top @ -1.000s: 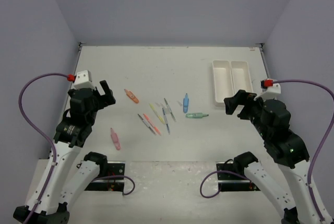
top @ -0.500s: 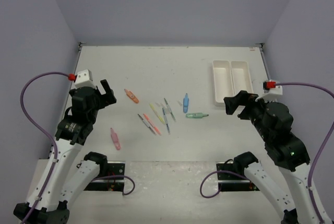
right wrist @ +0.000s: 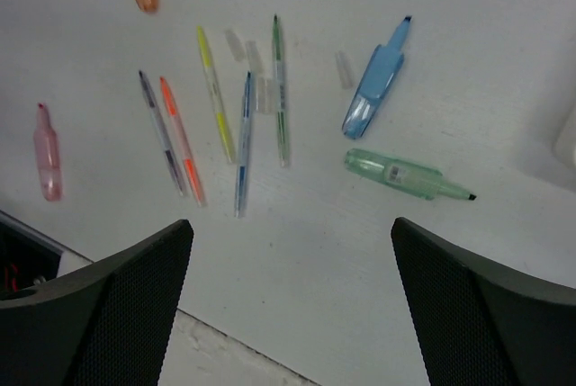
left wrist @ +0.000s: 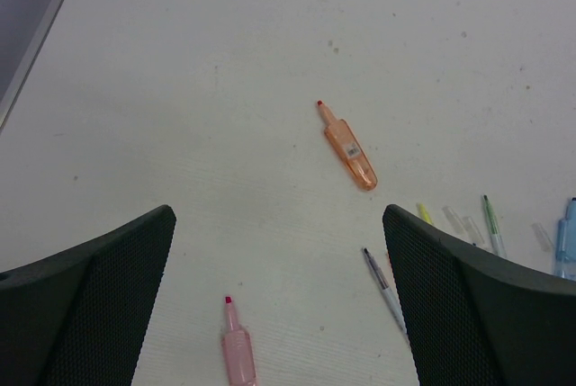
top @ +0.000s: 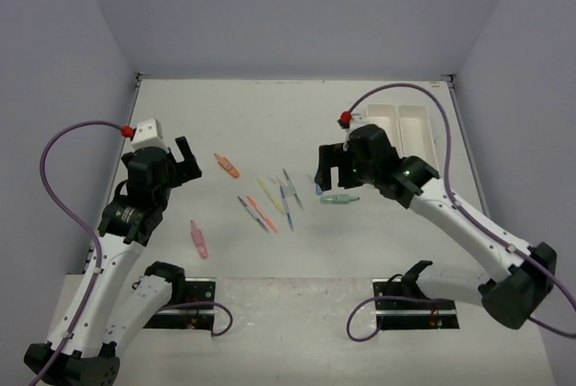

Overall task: Sort the stationery into containers
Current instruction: Pick up the pen from the center of the board.

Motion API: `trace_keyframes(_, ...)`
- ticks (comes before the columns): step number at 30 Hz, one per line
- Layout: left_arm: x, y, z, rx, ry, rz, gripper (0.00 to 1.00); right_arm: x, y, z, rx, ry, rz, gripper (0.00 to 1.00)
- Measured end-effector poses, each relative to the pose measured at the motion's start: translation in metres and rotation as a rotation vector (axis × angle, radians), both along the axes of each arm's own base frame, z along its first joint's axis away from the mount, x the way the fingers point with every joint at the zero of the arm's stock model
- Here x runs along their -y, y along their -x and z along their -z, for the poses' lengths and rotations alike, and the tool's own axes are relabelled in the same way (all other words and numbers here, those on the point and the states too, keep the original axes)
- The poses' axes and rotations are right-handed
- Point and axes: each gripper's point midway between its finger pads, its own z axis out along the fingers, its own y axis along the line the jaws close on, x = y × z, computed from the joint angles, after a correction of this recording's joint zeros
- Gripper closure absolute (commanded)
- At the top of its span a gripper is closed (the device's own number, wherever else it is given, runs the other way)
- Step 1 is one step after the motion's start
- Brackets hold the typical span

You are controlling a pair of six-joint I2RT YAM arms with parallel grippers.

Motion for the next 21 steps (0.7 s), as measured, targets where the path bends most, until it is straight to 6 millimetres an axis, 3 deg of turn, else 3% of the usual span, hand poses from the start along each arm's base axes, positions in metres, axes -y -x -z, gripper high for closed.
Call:
trace_keyframes(2,0.001,0.000,0.000,0.000,0.002,0.003,0.00,-0.015,0.004,0.027,-0.066,0.059,-0.035,0.13)
trace_keyframes(4,0.002,0.000,0.000,-0.001,0.006,0.012,0.00,-0.027,0.007,0.042,-0.093,0.099,-0.058,0.18)
trace_keyframes(10,0.008,-0.002,0.005,-0.020,0.016,0.038,0.00,-0.068,-0.007,0.056,-0.100,0.155,-0.096,0.48)
trace_keyframes(14,0.010,-0.002,0.006,-0.027,0.020,0.047,0.00,-0.074,-0.019,0.091,-0.142,0.236,-0.087,0.57)
trace_keyframes(21,0.015,-0.002,0.007,-0.029,0.034,0.074,0.00,-0.083,-0.035,0.148,-0.228,0.369,-0.098,0.61)
